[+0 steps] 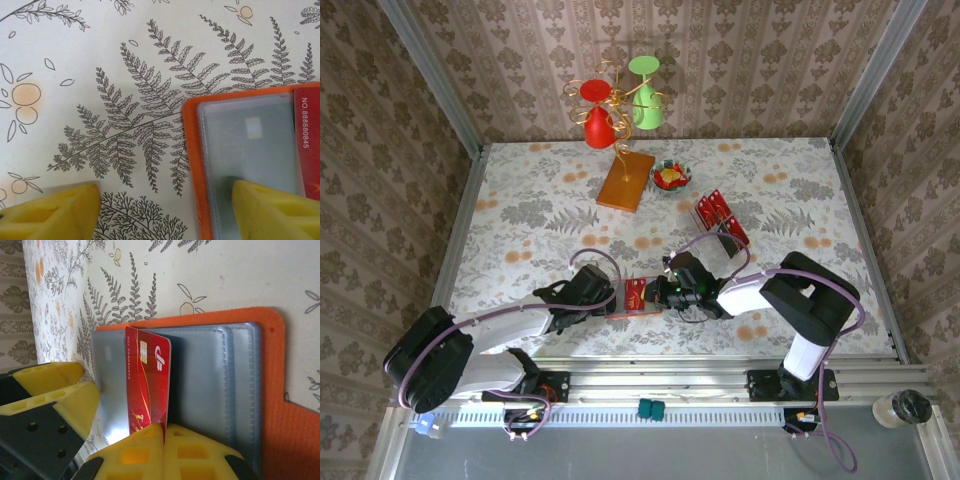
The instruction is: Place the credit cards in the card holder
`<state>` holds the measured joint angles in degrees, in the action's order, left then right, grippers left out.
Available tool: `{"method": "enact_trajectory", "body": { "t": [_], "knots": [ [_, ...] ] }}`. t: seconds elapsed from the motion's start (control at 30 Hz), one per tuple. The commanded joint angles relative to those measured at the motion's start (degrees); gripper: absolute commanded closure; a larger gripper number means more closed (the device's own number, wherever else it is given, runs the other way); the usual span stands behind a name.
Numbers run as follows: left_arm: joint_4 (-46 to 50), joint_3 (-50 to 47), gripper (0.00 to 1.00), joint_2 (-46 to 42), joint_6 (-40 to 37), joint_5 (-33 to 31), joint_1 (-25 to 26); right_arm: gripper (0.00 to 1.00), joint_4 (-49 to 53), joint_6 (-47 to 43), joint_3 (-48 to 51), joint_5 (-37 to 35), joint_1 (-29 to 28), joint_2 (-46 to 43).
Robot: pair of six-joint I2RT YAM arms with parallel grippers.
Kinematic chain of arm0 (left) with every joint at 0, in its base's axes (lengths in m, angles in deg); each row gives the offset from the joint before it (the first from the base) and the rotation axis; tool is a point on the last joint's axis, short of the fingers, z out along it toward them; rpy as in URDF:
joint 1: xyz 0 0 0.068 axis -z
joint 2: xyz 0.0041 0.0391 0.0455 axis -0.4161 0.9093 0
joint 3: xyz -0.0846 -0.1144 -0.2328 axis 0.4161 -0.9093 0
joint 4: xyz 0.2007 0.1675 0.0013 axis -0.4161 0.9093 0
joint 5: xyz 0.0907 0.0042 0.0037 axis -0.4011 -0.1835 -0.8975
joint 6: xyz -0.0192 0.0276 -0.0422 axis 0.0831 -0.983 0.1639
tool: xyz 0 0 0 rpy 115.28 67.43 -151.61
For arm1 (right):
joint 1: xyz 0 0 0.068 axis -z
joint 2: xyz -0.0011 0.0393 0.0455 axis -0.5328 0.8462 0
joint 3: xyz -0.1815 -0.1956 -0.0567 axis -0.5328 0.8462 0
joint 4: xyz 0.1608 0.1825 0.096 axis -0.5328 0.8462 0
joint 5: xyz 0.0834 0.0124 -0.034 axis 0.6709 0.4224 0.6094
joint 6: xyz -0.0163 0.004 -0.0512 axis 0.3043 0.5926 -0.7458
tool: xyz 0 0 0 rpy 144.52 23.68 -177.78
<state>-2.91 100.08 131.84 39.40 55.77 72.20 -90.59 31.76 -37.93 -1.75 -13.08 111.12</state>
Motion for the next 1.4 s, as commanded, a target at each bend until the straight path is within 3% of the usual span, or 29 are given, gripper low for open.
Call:
{"method": "enact_trajectory", "body": {
  "t": [0.0,0.67,1.37],
  "knots": [
    [0.75,-1.22,0.29,1.72,1.05,1.22,0.33,1.0,7.29,-2.22,-0.65,0.08,-0.67,-0.44],
    [0.66,-0.78,0.34,3.21,0.59,1.18,0.29,1.0,12.93,-6.2,-4.43,-0.03,0.98,-2.92],
    [0.57,-0.7,0.34,3.13,0.62,1.3,0.29,1.0,14.42,-5.76,-6.43,4.28,0.88,1.91]
  ]
}}
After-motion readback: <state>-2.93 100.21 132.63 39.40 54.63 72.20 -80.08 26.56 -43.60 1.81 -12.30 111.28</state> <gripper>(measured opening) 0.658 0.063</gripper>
